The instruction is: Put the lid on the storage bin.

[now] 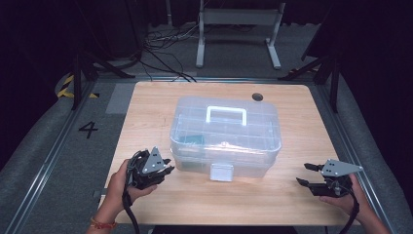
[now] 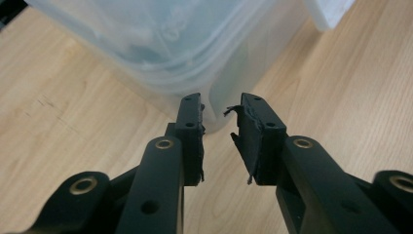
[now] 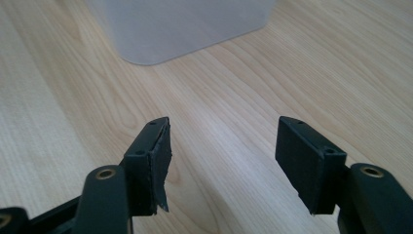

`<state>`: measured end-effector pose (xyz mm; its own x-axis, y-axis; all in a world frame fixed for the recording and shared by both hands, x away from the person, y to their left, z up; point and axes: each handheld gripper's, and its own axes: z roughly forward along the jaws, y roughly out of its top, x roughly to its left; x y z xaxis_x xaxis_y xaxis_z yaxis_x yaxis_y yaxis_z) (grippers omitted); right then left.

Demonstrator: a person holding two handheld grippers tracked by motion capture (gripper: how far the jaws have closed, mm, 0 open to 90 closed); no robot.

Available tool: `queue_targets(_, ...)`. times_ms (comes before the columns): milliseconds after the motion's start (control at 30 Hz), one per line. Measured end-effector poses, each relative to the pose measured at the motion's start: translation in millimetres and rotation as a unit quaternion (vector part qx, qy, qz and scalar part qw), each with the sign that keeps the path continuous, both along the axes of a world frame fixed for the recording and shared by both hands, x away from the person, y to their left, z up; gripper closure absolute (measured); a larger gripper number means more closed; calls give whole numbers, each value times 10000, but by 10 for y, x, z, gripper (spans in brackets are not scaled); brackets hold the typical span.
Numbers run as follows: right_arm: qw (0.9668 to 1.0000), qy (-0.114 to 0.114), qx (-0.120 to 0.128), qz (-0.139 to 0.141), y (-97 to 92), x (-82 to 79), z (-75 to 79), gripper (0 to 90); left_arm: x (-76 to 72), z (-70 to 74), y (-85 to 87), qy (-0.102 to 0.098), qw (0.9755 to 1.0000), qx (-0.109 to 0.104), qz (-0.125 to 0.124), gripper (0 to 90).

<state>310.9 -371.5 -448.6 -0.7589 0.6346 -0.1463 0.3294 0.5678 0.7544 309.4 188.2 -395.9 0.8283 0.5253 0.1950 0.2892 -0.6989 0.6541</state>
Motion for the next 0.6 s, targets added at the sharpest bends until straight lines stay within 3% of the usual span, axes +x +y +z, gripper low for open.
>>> queue_targets(133,9999,43,-55,-105,-93,-24,-36,364,-4,-118,64,17,9998,174,120,614)
queue_targets(367,9989,95,-68,-455,-274,-80,-138,328,-14,-354,174,312,9986,272,330,408)
queue_targets(500,9976,208,-17,-657,-373,-112,-226,313,-8,-496,304,543,9974,-63,472,320)
queue_targets(600,9961,341,86,-807,-457,-143,-304,303,-13,-608,404,690,9959,-121,580,269)
